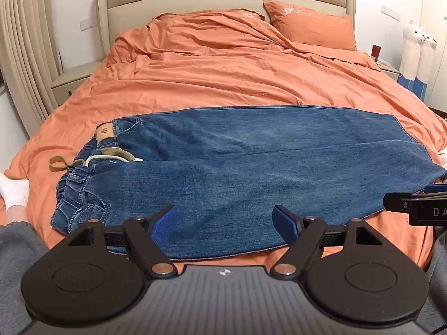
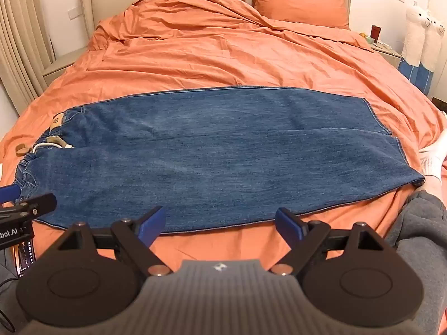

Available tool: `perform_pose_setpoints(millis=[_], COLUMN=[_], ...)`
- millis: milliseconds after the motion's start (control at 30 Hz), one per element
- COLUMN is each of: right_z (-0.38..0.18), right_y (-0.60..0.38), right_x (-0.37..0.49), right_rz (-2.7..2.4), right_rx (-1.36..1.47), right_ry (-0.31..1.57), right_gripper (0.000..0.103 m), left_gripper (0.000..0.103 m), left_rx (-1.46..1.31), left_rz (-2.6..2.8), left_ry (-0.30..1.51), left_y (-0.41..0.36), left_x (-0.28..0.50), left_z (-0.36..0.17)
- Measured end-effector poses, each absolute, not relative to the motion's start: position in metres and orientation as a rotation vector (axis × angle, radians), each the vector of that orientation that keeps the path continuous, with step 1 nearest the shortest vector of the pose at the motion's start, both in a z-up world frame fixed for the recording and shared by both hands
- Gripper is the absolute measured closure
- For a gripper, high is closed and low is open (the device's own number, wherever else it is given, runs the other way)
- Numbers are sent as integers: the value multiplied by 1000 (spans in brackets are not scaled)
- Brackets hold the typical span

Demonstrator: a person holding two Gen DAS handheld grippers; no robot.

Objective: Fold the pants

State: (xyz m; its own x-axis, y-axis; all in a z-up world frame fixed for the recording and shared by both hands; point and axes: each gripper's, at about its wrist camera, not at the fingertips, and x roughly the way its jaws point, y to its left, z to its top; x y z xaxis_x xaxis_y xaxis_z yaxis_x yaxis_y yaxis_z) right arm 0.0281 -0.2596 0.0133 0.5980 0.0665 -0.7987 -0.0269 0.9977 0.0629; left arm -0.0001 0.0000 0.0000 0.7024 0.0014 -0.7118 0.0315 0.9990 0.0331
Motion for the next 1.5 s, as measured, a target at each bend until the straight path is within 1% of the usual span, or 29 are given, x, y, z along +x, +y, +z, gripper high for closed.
perform_pose_setpoints(millis=[1500], right_z=[15], right_y=[-252], right_x=[25], right_rz=[81], right_rx=[48], right_ry=[923], right_gripper=[21], left_gripper=[12], left_rx=[28], left_rz=[-2], left_ry=[796], left_y=[9], left_x=[-4], left_z=[0])
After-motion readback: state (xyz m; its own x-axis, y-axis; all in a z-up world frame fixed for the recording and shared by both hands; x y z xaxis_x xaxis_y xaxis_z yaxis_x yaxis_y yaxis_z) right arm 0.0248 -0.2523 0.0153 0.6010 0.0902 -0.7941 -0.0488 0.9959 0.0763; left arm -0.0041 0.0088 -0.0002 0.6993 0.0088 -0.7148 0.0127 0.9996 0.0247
